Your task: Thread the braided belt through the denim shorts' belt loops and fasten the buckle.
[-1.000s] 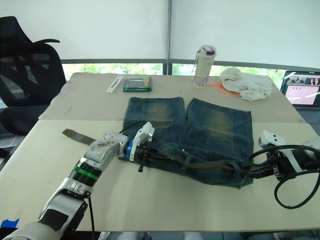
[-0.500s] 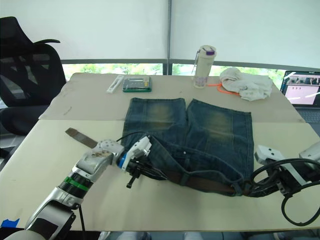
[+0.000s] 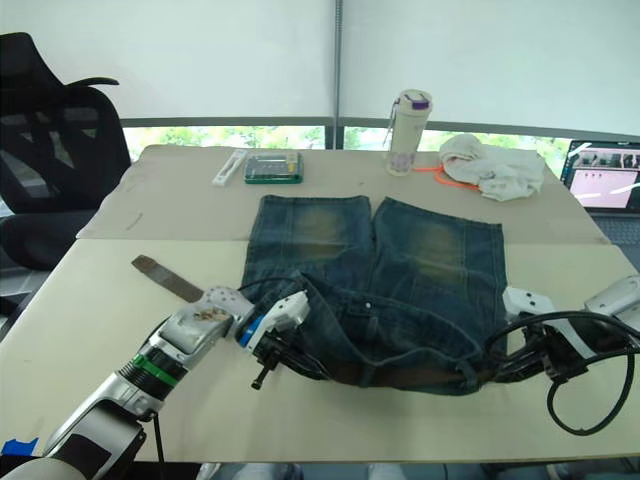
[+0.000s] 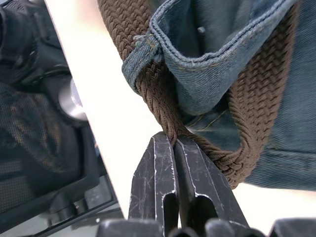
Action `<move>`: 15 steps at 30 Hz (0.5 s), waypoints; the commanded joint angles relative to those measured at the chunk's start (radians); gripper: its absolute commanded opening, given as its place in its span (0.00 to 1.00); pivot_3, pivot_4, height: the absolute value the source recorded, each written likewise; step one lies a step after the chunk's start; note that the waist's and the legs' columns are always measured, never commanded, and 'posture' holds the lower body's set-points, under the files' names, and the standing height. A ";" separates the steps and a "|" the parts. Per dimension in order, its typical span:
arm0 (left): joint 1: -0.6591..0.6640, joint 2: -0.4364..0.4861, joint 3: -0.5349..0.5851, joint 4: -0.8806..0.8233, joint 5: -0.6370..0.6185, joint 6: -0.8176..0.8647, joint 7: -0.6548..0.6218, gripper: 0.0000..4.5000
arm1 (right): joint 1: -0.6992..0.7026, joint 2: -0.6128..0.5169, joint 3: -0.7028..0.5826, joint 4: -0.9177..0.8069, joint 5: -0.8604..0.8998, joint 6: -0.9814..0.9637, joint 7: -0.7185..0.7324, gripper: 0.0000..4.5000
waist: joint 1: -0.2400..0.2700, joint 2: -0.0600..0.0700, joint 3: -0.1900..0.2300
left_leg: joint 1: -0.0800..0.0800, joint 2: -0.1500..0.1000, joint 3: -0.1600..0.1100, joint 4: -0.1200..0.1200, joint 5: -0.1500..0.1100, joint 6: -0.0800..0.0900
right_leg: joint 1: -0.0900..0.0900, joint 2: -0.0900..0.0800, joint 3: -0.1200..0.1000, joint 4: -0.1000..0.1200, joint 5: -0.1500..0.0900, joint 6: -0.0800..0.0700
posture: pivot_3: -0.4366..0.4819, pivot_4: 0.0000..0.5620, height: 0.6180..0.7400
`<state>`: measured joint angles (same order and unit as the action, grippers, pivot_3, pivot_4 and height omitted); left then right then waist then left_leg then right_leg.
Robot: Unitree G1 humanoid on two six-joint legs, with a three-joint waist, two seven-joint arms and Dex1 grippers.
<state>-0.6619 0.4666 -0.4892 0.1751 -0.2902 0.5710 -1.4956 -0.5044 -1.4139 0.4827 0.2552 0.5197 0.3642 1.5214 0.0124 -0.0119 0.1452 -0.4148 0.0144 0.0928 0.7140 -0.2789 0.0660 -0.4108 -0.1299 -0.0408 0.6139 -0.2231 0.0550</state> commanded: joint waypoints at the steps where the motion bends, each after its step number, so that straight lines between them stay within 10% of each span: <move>1: -0.015 0.017 0.029 -0.001 -0.027 0.039 -0.023 0.01 | -0.016 0.005 -0.083 0.041 -0.039 -0.001 0.091 0.00 | 0.001 0.000 0.000 | 0.000 0.000 0.000 0.000 0.000 0.000 | 0.000 0.000 0.000 0.000 0.000 0.000 | 0.48 0.27 0.97; 8: -0.022 0.008 0.050 0.002 -0.058 0.052 -0.025 0.01 | 0.017 0.084 -0.191 0.072 -0.123 -0.129 0.025 0.00 | 0.000 0.000 0.000 | 0.000 0.000 0.000 0.000 0.000 0.000 | 0.000 0.000 0.000 0.001 0.000 0.000 | 0.48 0.27 0.97; 15: -0.016 -0.015 0.061 0.006 -0.063 0.058 0.018 0.00 | 0.108 0.021 -0.358 0.032 -0.116 -0.151 0.048 0.55 | 0.003 0.001 0.000 | 0.000 0.000 0.000 0.001 0.000 0.000 | 0.000 0.000 0.000 0.001 0.000 0.000 | 0.48 0.27 0.97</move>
<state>-0.6714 0.4526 -0.4492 0.1933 -0.3470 0.6223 -1.4806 -0.3984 -1.3608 0.1937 0.3012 0.3843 0.2237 1.5164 0.0155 -0.0113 0.1450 -0.4149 0.0142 0.0929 0.7147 -0.2786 0.0656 -0.4105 -0.1296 -0.0408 0.6148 -0.2231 0.0552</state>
